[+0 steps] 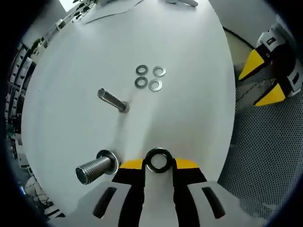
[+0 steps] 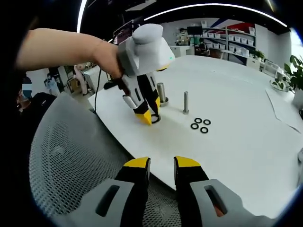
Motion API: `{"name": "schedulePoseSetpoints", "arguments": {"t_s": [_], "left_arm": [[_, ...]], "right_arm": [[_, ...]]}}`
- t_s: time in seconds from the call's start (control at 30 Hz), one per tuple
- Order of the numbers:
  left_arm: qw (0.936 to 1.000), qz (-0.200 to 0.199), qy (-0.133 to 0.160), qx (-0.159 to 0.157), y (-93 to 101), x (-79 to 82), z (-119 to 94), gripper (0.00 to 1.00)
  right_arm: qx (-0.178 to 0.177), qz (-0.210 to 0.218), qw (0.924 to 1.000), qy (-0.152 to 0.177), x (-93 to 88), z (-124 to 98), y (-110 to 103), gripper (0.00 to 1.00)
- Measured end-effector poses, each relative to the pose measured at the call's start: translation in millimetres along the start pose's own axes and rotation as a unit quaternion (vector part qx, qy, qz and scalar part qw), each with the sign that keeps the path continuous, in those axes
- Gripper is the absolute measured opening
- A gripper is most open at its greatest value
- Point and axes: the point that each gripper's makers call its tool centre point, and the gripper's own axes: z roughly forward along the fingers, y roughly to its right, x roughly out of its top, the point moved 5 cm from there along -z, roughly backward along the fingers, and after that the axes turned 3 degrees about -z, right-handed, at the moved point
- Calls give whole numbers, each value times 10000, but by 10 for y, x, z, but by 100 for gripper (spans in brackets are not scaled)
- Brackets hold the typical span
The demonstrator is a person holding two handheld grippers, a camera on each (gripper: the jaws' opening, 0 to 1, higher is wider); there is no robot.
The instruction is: Place the washer onto the threaded stud by aligning its center hole with the stud, sliding it down to the base, and recovering from edge contact or off-axis alignment until the washer reaches the visible bottom stop.
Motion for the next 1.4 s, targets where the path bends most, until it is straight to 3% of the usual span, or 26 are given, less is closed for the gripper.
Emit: {"name": "schedulePoseSetpoints", "arguments": {"t_s": [0.17,0.3,0.37,0.43,0.5,0.57,0.63,0.73,1.4], "left_arm": [[9998,8,183,73,12,-29,-14,18],[9981,-146,544,236,22,-62,-23,18],[9927,-712,921,328,14,-89,-19,19],[9895,-776,1169,357,12,-137,-26,19],[9859,-1035,1255,400,16,-174,-31,19],[9851,-1040,1278,499,2,-191,-36,18],[9833,-938,1400,684,-26,-192,-66,18],[9766,-1198,1654,678,-54,-154,-182,18],[9615,-1279,2161,1117,-342,-85,-751,18]], "right_arm": [[-20,5,10000,7,0,0,6,23],[-41,17,10000,2,-2,0,11,23],[-49,25,10000,-2,-4,-1,13,23],[-59,32,10000,4,-4,-1,16,23],[-67,36,10000,10,-4,-1,17,23],[-67,39,10000,-3,-7,0,16,23],[-66,42,10000,-11,-9,1,16,23],[-56,40,10000,-46,-15,2,13,23],[-34,20,10000,-51,-11,3,5,23]]}}
